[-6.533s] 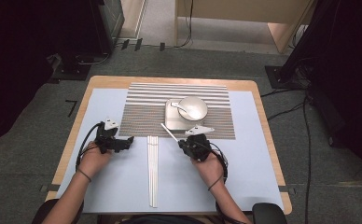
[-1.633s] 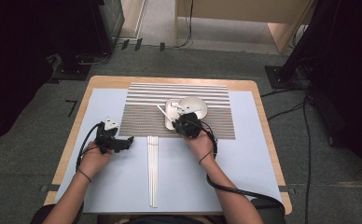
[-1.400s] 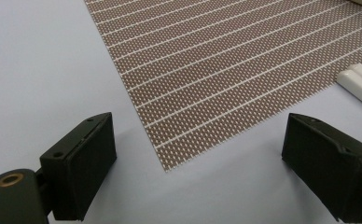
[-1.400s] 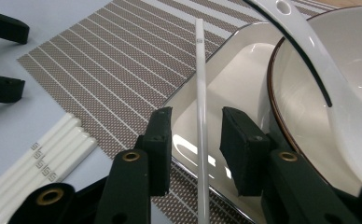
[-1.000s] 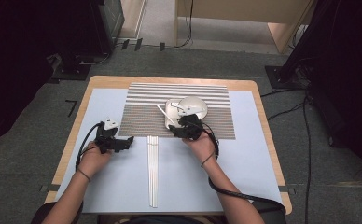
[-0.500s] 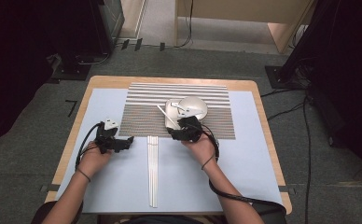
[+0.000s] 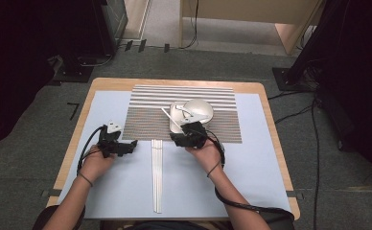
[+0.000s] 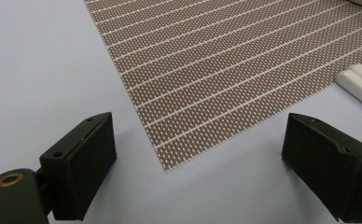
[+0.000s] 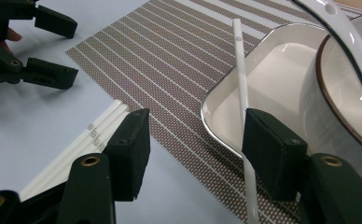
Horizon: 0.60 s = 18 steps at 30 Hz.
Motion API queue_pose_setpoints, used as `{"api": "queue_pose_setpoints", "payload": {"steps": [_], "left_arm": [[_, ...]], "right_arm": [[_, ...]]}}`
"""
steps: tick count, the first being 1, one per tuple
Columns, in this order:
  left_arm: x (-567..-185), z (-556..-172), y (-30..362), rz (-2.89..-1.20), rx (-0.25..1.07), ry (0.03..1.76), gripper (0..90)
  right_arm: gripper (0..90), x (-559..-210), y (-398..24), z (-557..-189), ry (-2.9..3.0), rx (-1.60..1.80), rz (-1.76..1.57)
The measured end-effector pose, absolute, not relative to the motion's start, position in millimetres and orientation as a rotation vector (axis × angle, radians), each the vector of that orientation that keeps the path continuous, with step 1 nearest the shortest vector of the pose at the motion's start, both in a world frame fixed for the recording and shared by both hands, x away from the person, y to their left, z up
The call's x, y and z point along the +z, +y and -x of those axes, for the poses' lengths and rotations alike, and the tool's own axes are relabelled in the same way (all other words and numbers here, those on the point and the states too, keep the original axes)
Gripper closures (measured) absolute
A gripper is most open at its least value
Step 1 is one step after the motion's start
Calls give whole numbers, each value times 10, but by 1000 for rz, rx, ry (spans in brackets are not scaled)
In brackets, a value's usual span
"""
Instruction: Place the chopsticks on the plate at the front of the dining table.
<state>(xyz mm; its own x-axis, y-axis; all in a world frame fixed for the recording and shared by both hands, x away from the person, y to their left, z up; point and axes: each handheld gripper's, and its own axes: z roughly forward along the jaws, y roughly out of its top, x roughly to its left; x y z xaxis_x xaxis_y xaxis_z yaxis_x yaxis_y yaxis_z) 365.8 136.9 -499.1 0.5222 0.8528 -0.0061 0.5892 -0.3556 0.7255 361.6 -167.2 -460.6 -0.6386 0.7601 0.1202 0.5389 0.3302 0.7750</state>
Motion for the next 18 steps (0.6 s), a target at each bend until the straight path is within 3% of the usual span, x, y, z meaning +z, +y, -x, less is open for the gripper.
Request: {"api": "queue_pose_setpoints", "payload": {"steps": [18], "left_arm": [[-4990,-3660,1369,-2080,492,1169,93]], "right_arm": [[397,-4649,-1649,-3502,2343,1197,-1199]]}}
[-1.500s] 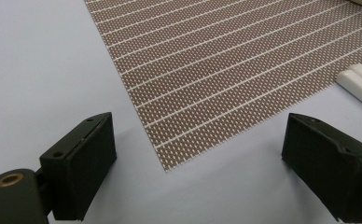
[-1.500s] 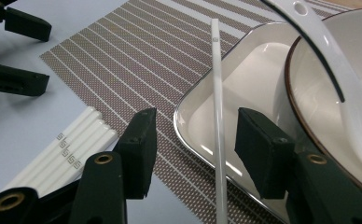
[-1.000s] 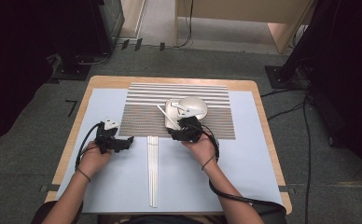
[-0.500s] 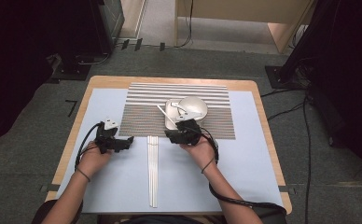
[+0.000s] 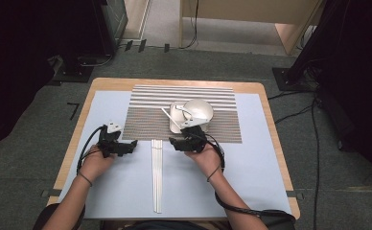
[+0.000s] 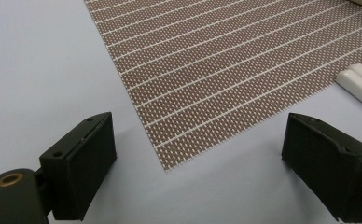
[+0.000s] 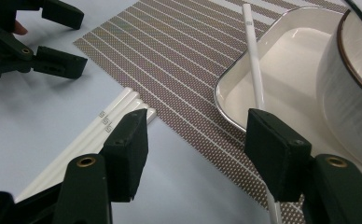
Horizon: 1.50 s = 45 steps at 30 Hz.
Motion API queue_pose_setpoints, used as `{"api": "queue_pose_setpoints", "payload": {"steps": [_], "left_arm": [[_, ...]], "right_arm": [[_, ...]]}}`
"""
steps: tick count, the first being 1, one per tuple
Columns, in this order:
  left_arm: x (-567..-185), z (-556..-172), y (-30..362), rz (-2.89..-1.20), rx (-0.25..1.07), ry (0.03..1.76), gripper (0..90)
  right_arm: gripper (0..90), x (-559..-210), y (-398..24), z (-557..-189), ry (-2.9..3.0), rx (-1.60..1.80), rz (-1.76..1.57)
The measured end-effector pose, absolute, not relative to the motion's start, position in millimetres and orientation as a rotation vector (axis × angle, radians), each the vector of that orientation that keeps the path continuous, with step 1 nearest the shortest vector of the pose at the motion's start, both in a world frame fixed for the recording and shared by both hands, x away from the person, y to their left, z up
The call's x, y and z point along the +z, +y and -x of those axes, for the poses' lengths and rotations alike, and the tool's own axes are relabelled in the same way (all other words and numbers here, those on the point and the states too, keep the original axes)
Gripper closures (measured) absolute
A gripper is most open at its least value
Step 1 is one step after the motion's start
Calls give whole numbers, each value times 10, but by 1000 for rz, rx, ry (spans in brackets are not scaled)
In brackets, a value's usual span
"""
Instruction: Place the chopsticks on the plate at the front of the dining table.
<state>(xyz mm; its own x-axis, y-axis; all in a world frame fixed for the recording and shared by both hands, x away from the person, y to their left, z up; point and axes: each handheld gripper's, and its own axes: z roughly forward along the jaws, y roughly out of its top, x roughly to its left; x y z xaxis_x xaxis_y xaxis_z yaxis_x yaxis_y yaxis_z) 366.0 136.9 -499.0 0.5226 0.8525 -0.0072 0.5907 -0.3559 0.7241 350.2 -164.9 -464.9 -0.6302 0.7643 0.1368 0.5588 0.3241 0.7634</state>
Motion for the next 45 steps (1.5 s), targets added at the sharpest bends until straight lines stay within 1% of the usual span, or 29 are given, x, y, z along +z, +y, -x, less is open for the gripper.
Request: {"api": "queue_pose_setpoints", "payload": {"steps": [45], "left_arm": [[-4987,-3663,1368,-2085,490,1169,92]], "right_arm": [[369,-4765,-1549,-3281,2343,1186,-1171]]}}
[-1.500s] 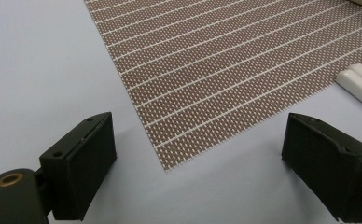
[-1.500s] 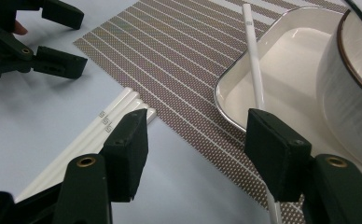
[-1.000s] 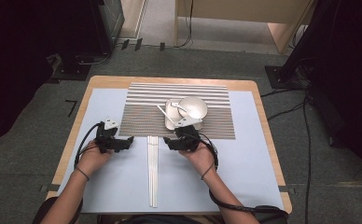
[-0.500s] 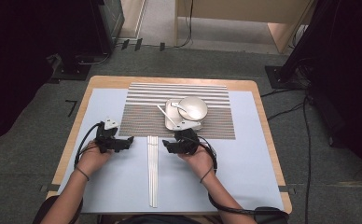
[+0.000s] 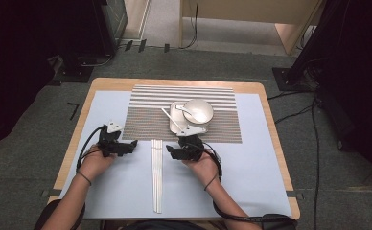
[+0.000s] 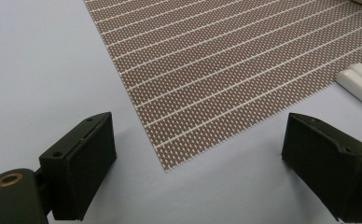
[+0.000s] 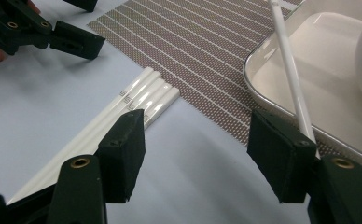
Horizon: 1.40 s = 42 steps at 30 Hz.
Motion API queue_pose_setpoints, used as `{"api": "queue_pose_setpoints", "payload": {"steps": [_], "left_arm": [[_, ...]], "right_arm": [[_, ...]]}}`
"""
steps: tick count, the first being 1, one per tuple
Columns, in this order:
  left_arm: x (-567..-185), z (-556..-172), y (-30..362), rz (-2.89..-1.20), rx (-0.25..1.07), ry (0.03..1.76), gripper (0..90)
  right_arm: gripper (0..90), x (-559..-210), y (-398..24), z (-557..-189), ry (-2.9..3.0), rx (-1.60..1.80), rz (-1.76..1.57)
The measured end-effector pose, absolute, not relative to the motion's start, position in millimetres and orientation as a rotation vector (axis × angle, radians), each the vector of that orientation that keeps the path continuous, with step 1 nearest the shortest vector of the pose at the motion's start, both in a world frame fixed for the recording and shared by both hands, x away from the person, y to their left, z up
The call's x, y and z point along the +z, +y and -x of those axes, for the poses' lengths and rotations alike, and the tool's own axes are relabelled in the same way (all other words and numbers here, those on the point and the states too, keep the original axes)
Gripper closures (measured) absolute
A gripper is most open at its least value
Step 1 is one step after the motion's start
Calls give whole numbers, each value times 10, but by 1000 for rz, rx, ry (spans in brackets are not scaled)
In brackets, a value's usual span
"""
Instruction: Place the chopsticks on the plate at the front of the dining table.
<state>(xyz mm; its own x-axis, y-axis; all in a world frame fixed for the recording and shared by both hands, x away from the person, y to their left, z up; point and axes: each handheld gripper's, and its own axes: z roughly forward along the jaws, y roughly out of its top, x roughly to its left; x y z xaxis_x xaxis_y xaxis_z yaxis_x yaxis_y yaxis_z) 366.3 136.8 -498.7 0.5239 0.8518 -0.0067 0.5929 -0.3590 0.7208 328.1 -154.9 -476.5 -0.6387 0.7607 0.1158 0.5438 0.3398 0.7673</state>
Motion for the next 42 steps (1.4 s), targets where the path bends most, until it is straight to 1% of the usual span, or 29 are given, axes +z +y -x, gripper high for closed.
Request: {"api": "queue_pose_setpoints", "payload": {"steps": [28,42], "left_arm": [[-4986,-3664,1368,-2088,490,1168,91],[-4986,-3664,1368,-2088,490,1168,91]], "right_arm": [[372,-4938,-1312,-3168,2405,1164,-1126],[372,-4955,-1283,-3153,2406,1161,-1117]]}}
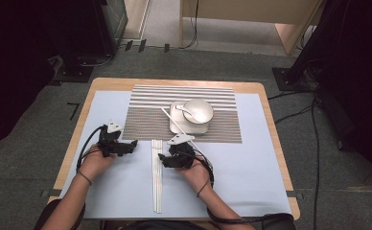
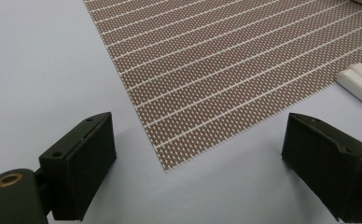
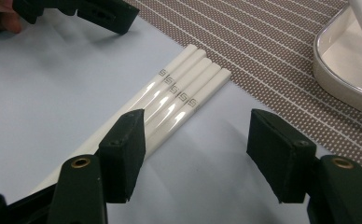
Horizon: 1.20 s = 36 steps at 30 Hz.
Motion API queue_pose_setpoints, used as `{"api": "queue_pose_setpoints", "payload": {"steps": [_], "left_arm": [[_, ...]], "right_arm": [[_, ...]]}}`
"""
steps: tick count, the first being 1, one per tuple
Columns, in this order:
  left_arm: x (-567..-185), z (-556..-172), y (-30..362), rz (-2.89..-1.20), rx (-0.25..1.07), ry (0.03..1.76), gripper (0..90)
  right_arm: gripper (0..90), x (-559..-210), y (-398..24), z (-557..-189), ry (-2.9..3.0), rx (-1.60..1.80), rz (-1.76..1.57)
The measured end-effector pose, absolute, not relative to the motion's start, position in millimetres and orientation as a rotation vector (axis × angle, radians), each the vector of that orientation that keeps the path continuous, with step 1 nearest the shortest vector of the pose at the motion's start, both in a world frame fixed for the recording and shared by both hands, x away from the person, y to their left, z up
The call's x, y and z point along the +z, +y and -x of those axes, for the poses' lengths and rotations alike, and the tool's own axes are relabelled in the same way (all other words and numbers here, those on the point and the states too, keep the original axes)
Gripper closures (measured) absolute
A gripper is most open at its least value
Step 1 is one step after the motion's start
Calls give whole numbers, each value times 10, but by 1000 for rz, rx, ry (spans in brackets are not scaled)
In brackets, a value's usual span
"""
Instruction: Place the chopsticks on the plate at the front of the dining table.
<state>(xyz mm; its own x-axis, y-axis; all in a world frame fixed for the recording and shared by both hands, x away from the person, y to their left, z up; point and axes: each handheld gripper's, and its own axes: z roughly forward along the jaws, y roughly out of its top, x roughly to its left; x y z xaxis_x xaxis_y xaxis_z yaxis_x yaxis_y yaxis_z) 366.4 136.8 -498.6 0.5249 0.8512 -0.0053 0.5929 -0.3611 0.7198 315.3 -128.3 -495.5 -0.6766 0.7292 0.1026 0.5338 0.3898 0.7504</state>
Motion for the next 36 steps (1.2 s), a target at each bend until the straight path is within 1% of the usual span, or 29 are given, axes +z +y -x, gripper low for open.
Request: {"api": "queue_pose_setpoints", "payload": {"steps": [36], "left_arm": [[-4987,-3664,1368,-2088,490,1168,91]], "right_arm": [[388,-4965,-1266,-3151,2414,1125,-1095]]}}
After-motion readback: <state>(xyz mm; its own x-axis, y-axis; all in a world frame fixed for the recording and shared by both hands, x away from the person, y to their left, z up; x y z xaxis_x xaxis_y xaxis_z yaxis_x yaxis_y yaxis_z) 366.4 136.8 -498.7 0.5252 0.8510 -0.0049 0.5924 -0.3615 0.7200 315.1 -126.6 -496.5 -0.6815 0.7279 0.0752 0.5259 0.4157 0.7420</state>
